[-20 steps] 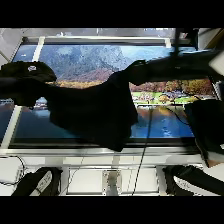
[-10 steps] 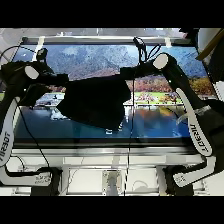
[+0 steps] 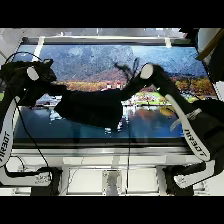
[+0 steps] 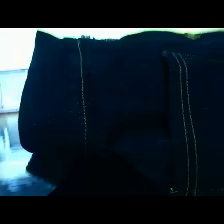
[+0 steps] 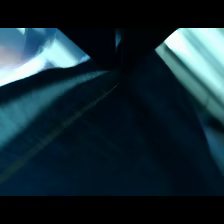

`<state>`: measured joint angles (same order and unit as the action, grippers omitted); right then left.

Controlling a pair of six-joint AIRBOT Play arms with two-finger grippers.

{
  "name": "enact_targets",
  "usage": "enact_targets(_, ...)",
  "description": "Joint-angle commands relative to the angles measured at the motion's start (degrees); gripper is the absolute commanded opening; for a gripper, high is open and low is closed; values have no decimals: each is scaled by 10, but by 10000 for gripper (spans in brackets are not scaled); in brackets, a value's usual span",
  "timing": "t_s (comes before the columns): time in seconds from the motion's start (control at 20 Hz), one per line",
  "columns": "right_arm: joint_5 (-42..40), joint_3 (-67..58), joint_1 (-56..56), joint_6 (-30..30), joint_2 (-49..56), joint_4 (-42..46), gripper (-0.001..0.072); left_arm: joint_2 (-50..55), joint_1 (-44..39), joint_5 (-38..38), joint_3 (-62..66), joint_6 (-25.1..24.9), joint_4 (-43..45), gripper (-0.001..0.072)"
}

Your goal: Fold the clothes and pants, and hang the long-sleeved shirts on hangers.

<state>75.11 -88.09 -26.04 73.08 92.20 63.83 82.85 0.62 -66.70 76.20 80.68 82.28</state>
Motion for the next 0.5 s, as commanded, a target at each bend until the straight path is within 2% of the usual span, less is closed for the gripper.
enact_targets(0.0,27,83,-71,10,-20,15,7,-4,-3,-109,-3,-22,35,13)
enact_targets(0.1,2,115,-97,12,-20,13,7,-4,-12,-121,-16,-23,40,13)
enact_targets(0.3,-99,162,-127,30,-20,12,7,-3,-37,-87,-75,-19,86,13)
enact_targets(0.45,-131,168,-129,33,-5,0,7,-1,-38,-43,-104,22,122,13)
